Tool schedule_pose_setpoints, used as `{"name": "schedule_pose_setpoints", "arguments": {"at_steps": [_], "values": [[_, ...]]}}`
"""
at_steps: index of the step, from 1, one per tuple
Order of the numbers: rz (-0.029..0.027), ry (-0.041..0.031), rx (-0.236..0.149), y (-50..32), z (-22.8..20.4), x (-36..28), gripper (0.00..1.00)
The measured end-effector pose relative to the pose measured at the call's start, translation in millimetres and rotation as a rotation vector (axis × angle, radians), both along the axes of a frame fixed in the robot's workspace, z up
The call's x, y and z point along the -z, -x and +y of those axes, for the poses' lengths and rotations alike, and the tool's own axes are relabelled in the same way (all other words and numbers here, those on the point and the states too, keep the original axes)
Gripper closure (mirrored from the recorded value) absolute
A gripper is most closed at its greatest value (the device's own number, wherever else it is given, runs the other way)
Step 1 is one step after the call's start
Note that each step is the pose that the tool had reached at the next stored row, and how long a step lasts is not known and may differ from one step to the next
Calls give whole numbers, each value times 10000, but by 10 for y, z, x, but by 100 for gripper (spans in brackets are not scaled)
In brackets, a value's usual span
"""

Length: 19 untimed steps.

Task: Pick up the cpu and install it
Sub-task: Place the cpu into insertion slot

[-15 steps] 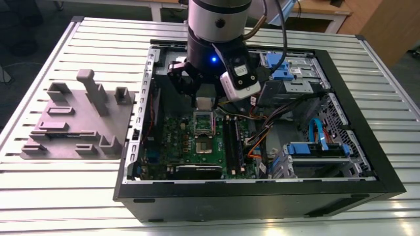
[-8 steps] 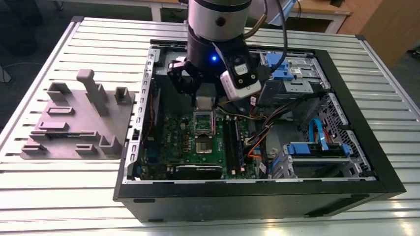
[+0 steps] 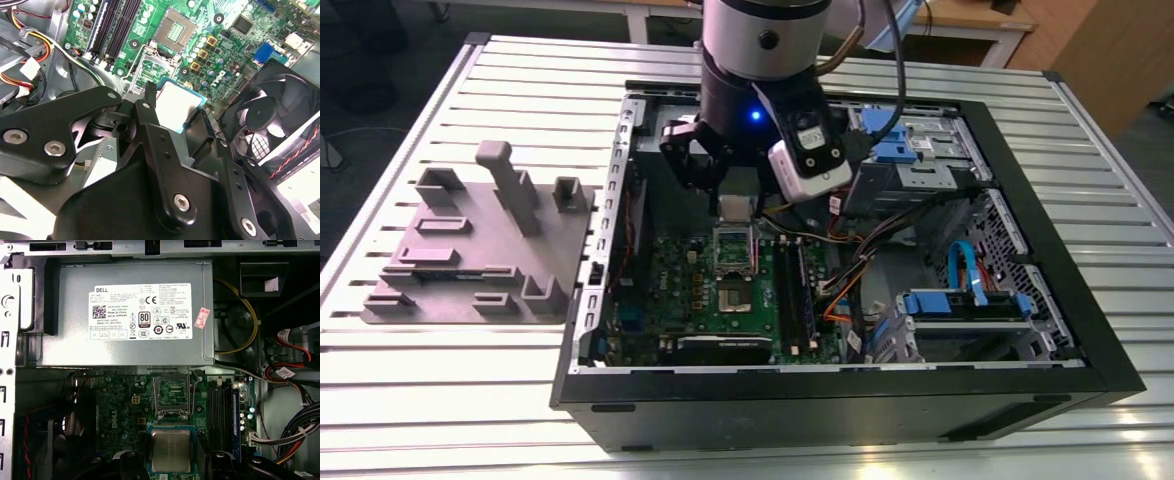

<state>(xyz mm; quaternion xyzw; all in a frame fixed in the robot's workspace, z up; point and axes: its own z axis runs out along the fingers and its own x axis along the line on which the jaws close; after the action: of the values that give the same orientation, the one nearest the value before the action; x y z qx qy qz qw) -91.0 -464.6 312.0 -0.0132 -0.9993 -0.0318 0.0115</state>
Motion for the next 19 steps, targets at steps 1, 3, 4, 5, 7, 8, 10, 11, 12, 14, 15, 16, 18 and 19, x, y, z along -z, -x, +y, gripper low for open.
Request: {"name": "schedule_pose_setpoints", "arguments": {"at_steps": [1,3,4,5,7,8,10,11,12,14,15,16,18,19], "values": [[0,0,0,0,0,-1,53],[0,0,0,0,0,-1,53],[0,2,0,0,0,-1,53],[1,2,0,0,0,1,53],[0,0,0,0,0,12,53],[0,0,0,0,0,17,53],[0,1,0,0,0,25,53],[1,2,0,0,0,25,53],[1,3,0,0,0,25,53],[0,0,0,0,0,26,53],[0,0,0,0,0,26,53],[0,0,0,0,0,27,53],[-1,-1,0,0,0,32,53],[-1,-1,0,0,0,34,53]]}}
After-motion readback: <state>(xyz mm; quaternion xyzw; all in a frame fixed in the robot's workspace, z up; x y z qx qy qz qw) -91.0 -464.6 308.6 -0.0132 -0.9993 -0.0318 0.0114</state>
